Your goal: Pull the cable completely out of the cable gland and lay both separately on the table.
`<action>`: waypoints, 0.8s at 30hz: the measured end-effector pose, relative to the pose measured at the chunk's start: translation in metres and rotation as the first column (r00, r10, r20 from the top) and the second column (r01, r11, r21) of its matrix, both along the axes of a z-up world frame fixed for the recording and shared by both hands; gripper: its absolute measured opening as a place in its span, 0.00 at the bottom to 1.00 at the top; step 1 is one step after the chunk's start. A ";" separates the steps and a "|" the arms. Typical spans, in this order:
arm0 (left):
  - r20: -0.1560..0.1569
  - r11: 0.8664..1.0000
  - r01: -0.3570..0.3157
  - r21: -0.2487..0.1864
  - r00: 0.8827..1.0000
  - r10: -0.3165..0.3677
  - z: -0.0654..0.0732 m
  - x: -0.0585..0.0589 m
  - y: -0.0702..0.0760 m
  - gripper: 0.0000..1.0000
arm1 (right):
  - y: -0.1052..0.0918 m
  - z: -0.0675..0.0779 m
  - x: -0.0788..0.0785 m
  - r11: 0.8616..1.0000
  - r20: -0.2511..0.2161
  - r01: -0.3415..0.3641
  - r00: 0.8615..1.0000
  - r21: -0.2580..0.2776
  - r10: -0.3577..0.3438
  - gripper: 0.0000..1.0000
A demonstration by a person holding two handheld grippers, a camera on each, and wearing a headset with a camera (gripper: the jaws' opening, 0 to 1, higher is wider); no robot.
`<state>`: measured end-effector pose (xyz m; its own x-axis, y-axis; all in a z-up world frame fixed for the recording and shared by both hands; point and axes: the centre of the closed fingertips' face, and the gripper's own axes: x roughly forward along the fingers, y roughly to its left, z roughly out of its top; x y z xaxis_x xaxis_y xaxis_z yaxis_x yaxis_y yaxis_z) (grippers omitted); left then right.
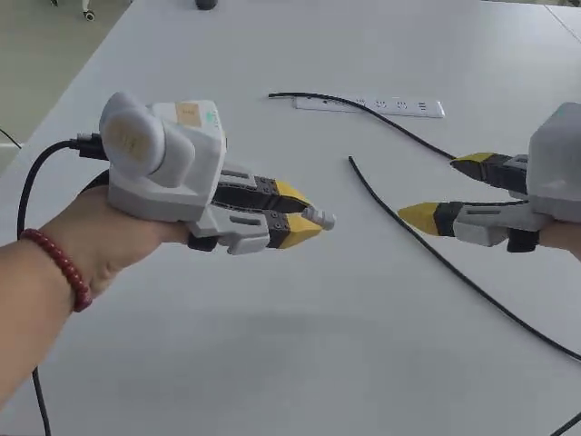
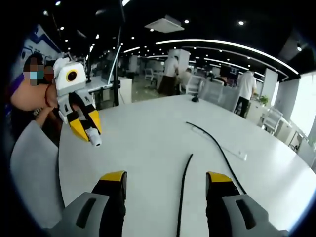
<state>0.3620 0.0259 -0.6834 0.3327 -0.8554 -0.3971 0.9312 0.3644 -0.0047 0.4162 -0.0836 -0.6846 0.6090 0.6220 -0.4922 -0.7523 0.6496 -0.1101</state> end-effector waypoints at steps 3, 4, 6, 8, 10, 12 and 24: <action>-0.002 1.000 -0.004 -0.004 1.000 0.004 0.000 0.001 0.000 0.16 | -0.001 0.009 -0.010 0.999 0.014 0.019 1.000 0.037 -0.020 0.83; -0.001 1.000 -0.004 -0.005 1.000 0.004 0.000 0.001 0.000 0.16 | -0.003 0.013 -0.012 0.998 0.032 0.032 0.999 0.046 -0.034 0.88; 0.001 1.000 -0.009 -0.010 1.000 0.009 0.000 0.002 0.001 0.16 | -0.006 0.018 -0.015 0.997 0.056 0.051 0.997 0.055 -0.054 0.99; 0.002 1.000 -0.012 -0.011 1.000 0.012 -0.001 0.003 0.001 0.16 | -0.007 0.020 -0.021 0.996 0.063 0.050 0.997 0.068 -0.054 0.99; 0.006 1.000 -0.015 -0.009 1.000 0.015 -0.003 0.005 0.001 0.16 | -0.008 0.022 -0.030 0.996 0.072 0.048 0.996 0.068 -0.053 0.99; 0.008 1.000 -0.023 -0.015 1.000 0.024 -0.005 0.007 0.001 0.16 | -0.010 0.020 -0.038 0.998 0.073 0.050 0.996 0.049 -0.053 0.99; 0.054 0.994 -0.084 0.070 0.995 0.080 -0.047 0.040 -0.005 0.16 | -0.034 0.031 -0.063 0.992 0.080 0.110 0.990 0.055 -0.114 0.99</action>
<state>0.4021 0.0211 -0.7307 0.4218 -0.7941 -0.4376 0.8966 0.4372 0.0708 0.3532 -0.1181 -0.6535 0.7136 0.5704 -0.4068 -0.6643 0.7353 -0.1343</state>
